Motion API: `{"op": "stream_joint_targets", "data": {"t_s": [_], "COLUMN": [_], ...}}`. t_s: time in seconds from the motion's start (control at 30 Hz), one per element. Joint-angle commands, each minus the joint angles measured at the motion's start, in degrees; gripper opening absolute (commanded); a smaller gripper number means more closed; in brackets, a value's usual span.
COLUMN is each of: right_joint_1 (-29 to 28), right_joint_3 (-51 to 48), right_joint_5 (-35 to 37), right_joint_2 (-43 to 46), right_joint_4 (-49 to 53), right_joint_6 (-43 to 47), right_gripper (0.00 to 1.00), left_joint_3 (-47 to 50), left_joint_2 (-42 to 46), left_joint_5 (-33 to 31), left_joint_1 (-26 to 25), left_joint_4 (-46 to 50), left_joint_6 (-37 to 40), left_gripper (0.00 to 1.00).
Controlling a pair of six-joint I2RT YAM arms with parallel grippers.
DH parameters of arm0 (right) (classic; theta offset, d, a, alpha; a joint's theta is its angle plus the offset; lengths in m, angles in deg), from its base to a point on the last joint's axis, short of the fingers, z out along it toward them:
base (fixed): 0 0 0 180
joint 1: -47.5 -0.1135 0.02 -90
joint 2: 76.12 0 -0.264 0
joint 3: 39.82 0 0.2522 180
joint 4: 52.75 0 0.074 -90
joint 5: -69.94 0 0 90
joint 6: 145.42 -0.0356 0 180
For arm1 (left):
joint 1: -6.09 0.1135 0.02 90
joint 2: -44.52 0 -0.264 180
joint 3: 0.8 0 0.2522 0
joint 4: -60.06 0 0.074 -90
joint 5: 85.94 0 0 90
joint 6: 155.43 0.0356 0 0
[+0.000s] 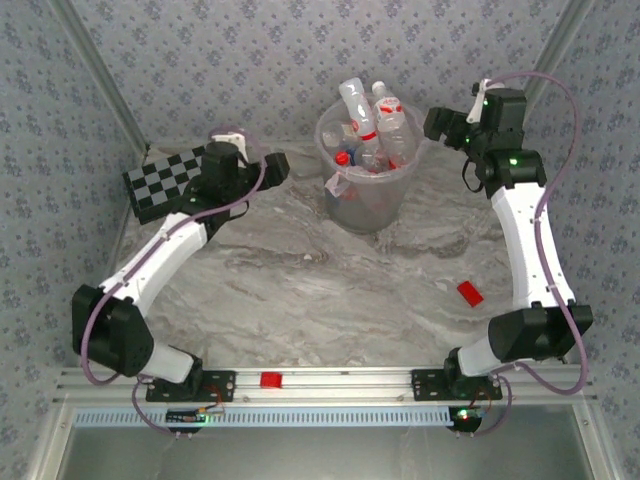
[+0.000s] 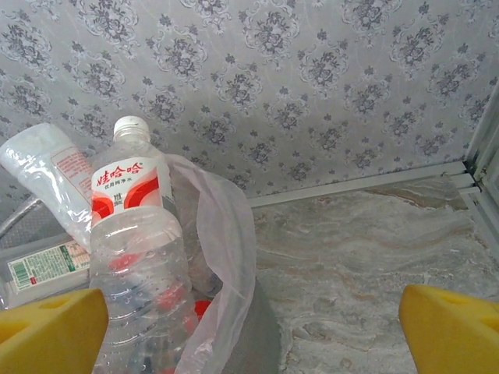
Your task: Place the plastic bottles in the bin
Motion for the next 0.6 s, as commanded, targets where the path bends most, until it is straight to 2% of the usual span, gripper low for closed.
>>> {"op": "stream_joint_targets", "data": {"t_s": [0.0,0.07,0.17,0.23,0.33,0.43,0.57], "right_joint_1": [1.4,2.55,3.36,3.46,3.34,2.29,-3.26], "right_joint_3": [-6.33,-13.08,-26.91,-36.68,-49.0,-58.93,-65.92], "right_joint_5": [1.94,4.26,7.57,9.83,12.21,11.95,17.25], "right_joint_2": [3.48,6.09,11.68,15.3,20.03,22.53,19.75], "right_joint_4": [-1.06,-3.71,-10.34,-15.26,-21.98,-29.89,-33.18], "right_joint_6": [0.97,0.46,1.06,0.58,0.38,3.75,8.59], "right_gripper": [1.0,1.0,1.0,1.0,1.0,1.0,1.0], "left_joint_3": [3.29,5.39,9.17,12.22,17.2,23.29,30.32], "left_joint_2": [4.34,7.28,11.21,12.56,13.34,13.71,11.98], "left_joint_5": [-3.47,-6.85,-19.46,-24.93,-29.56,-32.52,-36.78], "left_joint_1": [0.37,0.55,0.92,1.8,3.41,4.9,6.91], "left_joint_4": [2.99,5.63,9.67,10.1,8.64,2.87,-6.21], "left_joint_6": [4.21,8.65,12.36,13.34,14.22,15.81,18.72], "left_gripper": [0.97,1.0,1.0,1.0,1.0,1.0,1.0]}}
